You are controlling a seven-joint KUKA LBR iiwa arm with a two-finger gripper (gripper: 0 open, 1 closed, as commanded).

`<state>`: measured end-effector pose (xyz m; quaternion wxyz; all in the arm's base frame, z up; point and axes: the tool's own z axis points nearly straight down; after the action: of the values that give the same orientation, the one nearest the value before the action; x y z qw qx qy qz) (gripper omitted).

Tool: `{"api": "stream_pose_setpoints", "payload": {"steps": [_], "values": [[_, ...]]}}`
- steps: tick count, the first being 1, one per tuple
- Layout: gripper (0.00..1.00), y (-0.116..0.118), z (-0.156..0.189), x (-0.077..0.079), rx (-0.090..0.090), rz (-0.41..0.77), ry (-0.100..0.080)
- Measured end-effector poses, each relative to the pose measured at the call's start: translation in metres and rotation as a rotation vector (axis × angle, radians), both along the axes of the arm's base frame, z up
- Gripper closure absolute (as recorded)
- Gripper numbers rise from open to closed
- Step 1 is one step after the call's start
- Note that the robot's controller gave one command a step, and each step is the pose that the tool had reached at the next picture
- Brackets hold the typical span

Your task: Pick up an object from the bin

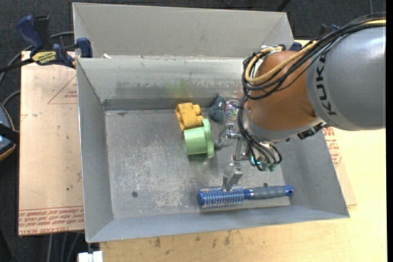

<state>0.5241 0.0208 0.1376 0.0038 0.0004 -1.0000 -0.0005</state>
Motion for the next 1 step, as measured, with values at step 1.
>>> {"api": "stream_pose_setpoints", "payload": {"steps": [1], "values": [[0.0,-0.0168,-0.0624,-0.032,0.001,0.134,-0.029]]}}
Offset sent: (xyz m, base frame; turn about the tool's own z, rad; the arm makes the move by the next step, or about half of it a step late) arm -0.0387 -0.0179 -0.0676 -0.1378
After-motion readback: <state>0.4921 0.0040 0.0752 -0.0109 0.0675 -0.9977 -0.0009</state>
